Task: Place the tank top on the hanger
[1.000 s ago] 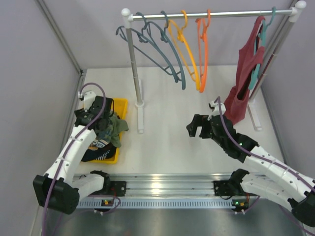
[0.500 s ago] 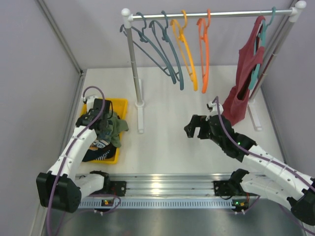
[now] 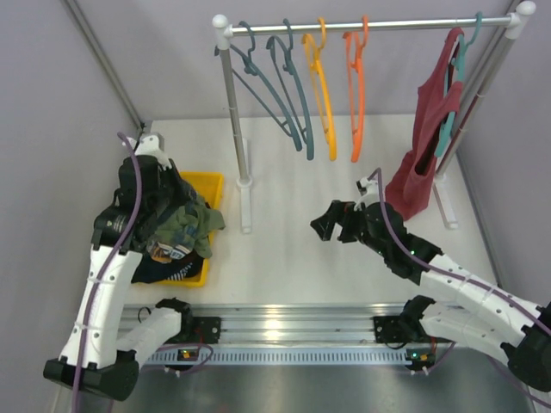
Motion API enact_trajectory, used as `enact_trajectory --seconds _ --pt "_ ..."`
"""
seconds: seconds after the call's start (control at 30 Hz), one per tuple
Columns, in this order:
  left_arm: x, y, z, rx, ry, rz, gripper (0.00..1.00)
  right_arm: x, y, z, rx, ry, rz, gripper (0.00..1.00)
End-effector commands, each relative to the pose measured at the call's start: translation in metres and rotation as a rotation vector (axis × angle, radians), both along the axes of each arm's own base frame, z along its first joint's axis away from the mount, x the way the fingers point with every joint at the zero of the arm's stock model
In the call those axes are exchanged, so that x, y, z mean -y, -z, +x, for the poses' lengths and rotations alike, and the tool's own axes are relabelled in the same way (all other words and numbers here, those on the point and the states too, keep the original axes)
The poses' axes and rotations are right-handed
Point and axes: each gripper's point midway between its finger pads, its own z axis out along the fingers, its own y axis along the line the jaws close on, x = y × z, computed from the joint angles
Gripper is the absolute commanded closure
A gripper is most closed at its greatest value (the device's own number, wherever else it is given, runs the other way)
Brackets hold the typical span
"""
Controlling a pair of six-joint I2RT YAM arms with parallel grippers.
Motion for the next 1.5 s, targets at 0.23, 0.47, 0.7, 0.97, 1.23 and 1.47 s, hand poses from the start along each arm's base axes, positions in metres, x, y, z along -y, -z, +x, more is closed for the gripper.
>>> enact_trajectory --seconds 0.23,0.47,0.7,0.97,1.23,1.47 --pt "0.092 -0.12 -0.025 0.264 0.458 -0.308 1.0 -0.043 -0.03 0.001 0.06 -0.062 0.197 0.0" --pt "0.117 -0.199 -0.03 0.408 0.587 -0.417 1.0 -0.052 -0.036 0.004 0.057 -0.062 0.229 0.0" --pt "0.136 -0.234 -0.045 0.459 0.692 -0.497 1.0 -0.066 -0.057 0.009 0.087 -0.062 0.318 0.0" --pt "0.148 -0.232 -0.048 0.437 0.728 -0.515 1.0 -0.114 -0.074 -0.005 0.122 -0.109 0.365 0.0" --pt "0.157 -0.226 -0.059 0.414 0.756 -0.513 1.0 -0.147 -0.074 0.009 0.183 -0.078 0.416 0.02" --pt "0.155 -0.223 -0.069 0.404 0.758 -0.512 1.0 -0.171 -0.072 0.009 0.221 -0.055 0.427 0.26"
